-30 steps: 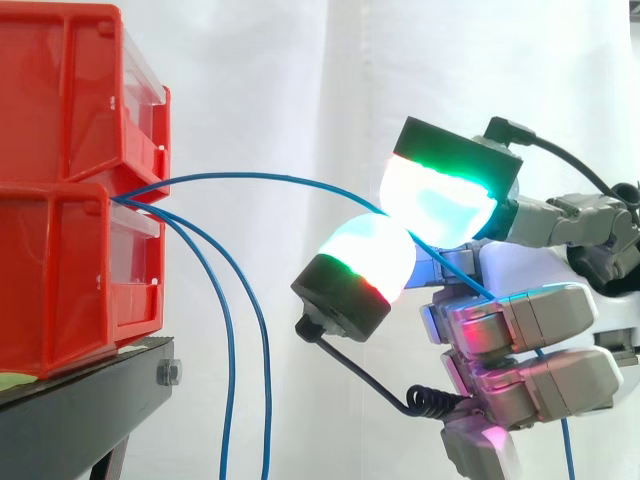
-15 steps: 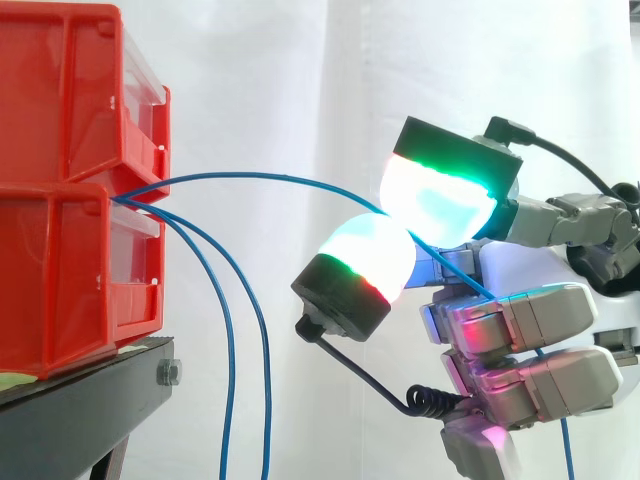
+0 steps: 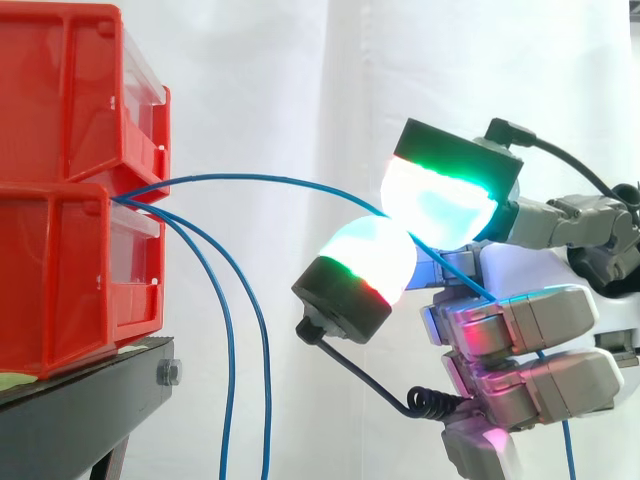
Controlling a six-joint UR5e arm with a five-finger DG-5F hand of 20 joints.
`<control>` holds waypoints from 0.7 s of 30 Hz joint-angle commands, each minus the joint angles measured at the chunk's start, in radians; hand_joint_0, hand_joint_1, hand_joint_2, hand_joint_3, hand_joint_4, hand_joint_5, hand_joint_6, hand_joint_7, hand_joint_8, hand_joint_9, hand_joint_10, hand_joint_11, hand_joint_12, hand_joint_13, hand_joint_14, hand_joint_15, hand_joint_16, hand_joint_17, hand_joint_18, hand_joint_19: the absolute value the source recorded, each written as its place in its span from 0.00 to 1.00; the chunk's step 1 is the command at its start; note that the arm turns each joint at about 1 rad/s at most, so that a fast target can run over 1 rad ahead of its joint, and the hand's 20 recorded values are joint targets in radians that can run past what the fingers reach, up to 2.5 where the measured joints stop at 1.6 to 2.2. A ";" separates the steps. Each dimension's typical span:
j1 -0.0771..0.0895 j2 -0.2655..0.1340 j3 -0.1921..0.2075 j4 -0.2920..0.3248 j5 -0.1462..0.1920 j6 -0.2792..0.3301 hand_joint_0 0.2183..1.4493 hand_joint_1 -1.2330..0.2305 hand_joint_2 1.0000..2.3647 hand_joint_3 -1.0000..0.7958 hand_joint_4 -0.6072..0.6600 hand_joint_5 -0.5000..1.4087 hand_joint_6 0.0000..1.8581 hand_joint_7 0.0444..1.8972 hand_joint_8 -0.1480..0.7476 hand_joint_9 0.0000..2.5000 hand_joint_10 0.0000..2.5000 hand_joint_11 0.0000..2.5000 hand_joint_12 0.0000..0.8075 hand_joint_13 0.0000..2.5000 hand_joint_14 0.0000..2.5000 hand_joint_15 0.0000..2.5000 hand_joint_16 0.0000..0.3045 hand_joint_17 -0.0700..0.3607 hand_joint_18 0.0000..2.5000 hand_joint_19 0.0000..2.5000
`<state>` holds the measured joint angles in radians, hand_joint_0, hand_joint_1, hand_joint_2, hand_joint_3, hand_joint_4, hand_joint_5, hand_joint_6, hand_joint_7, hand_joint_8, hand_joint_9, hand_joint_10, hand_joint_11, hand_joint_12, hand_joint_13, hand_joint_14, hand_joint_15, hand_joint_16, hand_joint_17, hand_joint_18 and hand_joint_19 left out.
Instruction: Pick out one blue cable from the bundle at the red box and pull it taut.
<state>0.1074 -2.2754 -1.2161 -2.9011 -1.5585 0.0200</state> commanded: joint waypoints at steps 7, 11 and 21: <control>0.000 0.001 0.001 0.000 0.000 0.000 0.42 0.32 0.01 0.41 0.29 0.19 0.54 0.42 0.38 0.57 0.01 0.49 0.37 0.55 0.01 0.44 0.12 0.35 0.36 0.32; 0.000 0.001 0.000 0.000 0.000 0.000 0.42 0.32 0.01 0.41 0.29 0.19 0.54 0.42 0.38 0.57 0.01 0.49 0.37 0.55 0.01 0.44 0.12 0.35 0.36 0.32; 0.000 0.001 0.000 -0.001 0.000 0.000 0.42 0.32 0.01 0.41 0.29 0.19 0.54 0.42 0.39 0.57 0.01 0.49 0.37 0.54 0.01 0.43 0.12 0.35 0.36 0.32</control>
<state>0.1074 -2.2754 -1.2160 -2.9012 -1.5585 0.0200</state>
